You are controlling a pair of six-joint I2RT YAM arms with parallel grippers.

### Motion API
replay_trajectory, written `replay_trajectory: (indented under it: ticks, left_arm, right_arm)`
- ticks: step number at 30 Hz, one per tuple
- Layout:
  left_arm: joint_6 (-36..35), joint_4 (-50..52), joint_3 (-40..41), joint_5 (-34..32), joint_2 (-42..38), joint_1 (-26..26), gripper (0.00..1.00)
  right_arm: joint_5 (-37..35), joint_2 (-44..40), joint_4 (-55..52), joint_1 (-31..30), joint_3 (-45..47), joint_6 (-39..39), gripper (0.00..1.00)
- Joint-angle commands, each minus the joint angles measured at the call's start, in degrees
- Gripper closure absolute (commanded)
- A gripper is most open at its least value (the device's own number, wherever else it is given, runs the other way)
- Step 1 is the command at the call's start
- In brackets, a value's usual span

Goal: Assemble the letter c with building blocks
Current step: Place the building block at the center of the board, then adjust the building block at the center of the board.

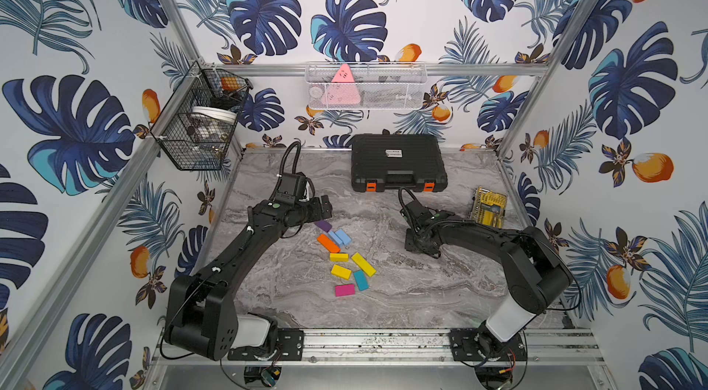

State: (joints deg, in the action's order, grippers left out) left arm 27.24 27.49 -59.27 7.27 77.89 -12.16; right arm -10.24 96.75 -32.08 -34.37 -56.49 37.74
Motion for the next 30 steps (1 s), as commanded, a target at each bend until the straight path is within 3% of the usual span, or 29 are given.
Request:
replay_trajectory:
  ticks: [1, 7, 16, 30]
  left_arm:
    - [0.3, -0.4, -0.3, -0.9, -0.1, -0.2, 0.01]
    - [0.3, -0.6, -0.4, -1.0, 0.0, -0.4, 0.01]
    - [0.3, -0.9, -0.1, -1.1, 0.4, -0.4, 0.01]
    - [0.1, -0.6, -0.2, -1.4, 0.8, -0.4, 0.01]
  right_arm:
    - [1.5, -0.4, 0.7, 0.0, 0.4, 1.3, 0.36]
    - [5.5, -0.9, 2.5, 0.0, 1.9, 1.3, 0.28]
    - [11.7, -0.2, 7.5, -0.5, 1.7, 0.1, 0.27]
    - [13.2, 4.5, 6.2, -4.3, -7.4, -1.6, 0.27]
